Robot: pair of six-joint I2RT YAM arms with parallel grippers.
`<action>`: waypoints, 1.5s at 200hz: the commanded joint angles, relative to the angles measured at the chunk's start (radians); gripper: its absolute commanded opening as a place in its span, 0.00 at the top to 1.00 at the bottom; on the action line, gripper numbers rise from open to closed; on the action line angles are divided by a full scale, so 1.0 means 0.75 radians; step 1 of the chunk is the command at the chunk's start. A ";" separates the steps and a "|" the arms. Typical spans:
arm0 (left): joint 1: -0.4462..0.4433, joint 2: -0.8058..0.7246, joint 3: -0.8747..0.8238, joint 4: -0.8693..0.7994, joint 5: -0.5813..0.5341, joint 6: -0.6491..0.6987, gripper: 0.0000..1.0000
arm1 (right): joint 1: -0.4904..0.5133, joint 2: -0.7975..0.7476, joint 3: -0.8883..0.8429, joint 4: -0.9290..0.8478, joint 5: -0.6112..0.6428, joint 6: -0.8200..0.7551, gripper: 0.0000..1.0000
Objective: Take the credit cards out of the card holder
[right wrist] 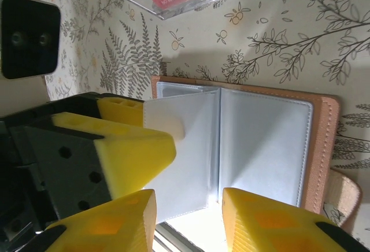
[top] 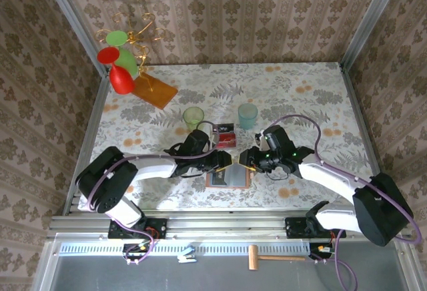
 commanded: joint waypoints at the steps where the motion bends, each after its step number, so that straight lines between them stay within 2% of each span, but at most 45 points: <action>1: -0.023 0.044 0.054 -0.006 0.032 0.016 0.63 | -0.023 -0.053 0.005 -0.090 0.028 -0.042 0.64; 79: -0.070 0.188 0.138 0.060 0.068 -0.021 0.62 | -0.068 -0.186 -0.062 -0.143 0.030 -0.042 0.63; 154: -0.071 0.221 0.139 0.095 0.076 -0.035 0.58 | -0.070 -0.243 -0.097 -0.141 0.034 -0.017 0.62; 220: -0.067 0.208 0.142 0.103 0.080 -0.034 0.56 | -0.070 -0.240 -0.096 -0.127 0.030 -0.004 0.61; 300: -0.021 0.070 0.044 0.064 0.048 -0.010 0.57 | -0.048 -0.119 -0.085 0.000 -0.013 0.049 0.64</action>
